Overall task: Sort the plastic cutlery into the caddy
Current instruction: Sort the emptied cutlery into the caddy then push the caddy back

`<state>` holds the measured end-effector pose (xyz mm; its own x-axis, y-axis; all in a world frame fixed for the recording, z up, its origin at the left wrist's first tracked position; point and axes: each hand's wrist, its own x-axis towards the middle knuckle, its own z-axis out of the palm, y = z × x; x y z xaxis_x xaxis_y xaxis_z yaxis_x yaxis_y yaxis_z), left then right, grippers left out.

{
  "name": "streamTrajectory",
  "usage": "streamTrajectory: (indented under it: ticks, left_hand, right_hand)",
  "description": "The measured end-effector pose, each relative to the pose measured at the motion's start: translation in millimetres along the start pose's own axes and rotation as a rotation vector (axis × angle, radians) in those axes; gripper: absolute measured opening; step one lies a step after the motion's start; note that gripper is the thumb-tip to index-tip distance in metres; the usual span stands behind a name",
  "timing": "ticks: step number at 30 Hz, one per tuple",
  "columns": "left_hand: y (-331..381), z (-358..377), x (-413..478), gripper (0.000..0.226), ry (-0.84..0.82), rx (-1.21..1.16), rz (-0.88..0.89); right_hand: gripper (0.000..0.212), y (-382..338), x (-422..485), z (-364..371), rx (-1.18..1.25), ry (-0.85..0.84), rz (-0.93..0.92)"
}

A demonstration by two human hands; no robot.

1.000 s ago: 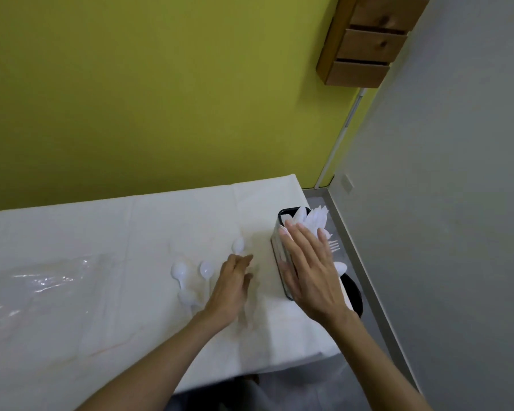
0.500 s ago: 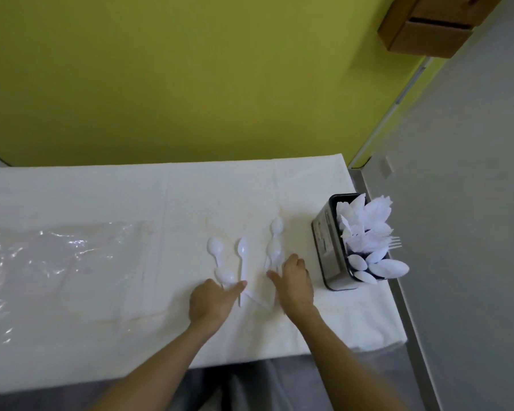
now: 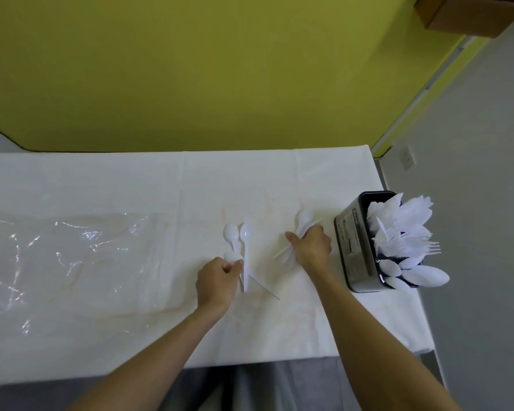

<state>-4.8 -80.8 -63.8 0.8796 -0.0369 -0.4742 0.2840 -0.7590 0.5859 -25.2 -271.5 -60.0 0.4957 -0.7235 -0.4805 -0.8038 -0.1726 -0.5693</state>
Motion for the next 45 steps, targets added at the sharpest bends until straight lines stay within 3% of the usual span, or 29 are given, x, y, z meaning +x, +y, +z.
streamTrajectory:
  ticks: [3,6,9,13,17,24,29,35,42,45]
  left_hand:
    - [0.7,4.6,1.1,0.043,-0.032,0.035,-0.047]
    - [4.9,6.2,10.6,0.033,-0.022,0.009,-0.003]
    - [6.3,3.8,22.4,0.024,-0.014,0.000,0.091]
    - [-1.7,2.0,24.9,0.021,-0.047,0.080,0.205]
    - [-13.4,-1.4,17.5,0.014,-0.027,0.083,0.240]
    - [-28.3,-20.3,14.6,0.009,-0.063,0.187,0.258]
    - [-43.4,-36.3,14.0,0.017,-0.102,0.345,0.303]
    - [-24.9,-27.5,17.0,0.030,-0.047,0.444,0.463]
    - [-15.2,-37.4,19.0,0.016,-0.186,0.643,0.342]
    - [-25.2,-47.0,13.3,0.014,-0.218,0.678,0.292]
  right_hand:
    - [0.034,-3.9,7.8,1.6,-0.108,-0.042,0.007]
    - [0.018,-7.0,3.4,-2.3,-0.253,-0.175,-0.074]
    - [0.029,-4.5,-17.6,2.9,-0.342,-0.287,-0.151]
    - [0.025,5.2,-49.9,23.6,-0.289,-0.341,-0.219]
    - [0.040,4.5,-61.3,42.2,-0.362,-0.305,-0.313]
    - [0.015,0.7,-54.7,37.1,-0.561,-0.276,-0.333]
    - [0.012,15.5,-49.7,11.7,-0.595,-0.187,-0.289]
    - [0.039,9.0,-50.9,20.9,-0.575,-0.176,-0.404]
    - [0.026,7.6,-51.2,30.0,-0.834,-0.155,-0.463]
    - [0.027,12.5,-55.4,24.3,-0.793,-0.181,-0.402]
